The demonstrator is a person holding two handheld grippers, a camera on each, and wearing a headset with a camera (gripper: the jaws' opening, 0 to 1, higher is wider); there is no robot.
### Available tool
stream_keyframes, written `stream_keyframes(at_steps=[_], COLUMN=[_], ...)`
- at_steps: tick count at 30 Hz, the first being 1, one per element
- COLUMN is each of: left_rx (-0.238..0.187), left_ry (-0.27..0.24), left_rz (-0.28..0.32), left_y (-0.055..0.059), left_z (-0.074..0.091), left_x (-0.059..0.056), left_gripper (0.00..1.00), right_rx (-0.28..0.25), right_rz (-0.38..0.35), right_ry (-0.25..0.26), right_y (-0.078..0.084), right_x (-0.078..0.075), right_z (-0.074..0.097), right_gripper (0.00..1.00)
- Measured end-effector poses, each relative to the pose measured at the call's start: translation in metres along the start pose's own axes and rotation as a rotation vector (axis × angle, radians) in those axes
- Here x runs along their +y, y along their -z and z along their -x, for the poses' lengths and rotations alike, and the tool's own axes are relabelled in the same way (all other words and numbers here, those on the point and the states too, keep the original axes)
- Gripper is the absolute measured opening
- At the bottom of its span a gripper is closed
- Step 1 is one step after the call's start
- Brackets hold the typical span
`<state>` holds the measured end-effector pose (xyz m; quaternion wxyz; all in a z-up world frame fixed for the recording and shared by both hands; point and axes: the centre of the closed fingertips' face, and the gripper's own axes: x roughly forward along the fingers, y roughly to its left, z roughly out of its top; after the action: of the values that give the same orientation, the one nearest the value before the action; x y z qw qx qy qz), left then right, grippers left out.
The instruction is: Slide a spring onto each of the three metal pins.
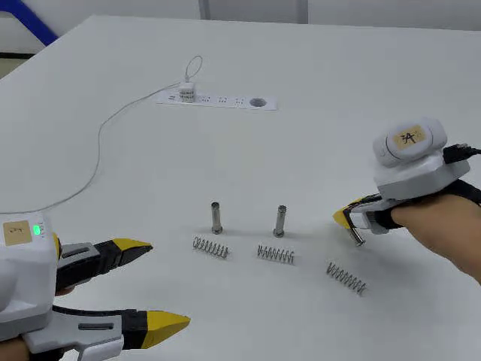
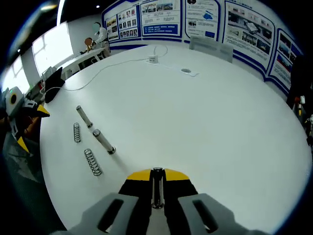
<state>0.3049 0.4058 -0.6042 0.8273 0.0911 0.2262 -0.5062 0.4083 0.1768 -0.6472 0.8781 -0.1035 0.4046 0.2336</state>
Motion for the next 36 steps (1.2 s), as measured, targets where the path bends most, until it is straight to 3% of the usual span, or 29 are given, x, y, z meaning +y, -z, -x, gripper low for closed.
stream_keyframes(at_steps=[17,36], left_rx=[0.005,0.01], left_ry=[0.002,0.003], left_rz=[-0.018,-0.021], left_y=[-0.001,0.0], left_z=[0.0,-0.001], left_x=[-0.001,-0.002], left_gripper=[0.68,0.67], right_rx=[-0.063,-0.08], right_rz=[0.007,-0.012], right_ry=[0.014,0.016], right_y=[-0.001,-0.002], right_x=[0.001,-0.004], right_z=[0.017,0.02], right_gripper=[0.09,0.09])
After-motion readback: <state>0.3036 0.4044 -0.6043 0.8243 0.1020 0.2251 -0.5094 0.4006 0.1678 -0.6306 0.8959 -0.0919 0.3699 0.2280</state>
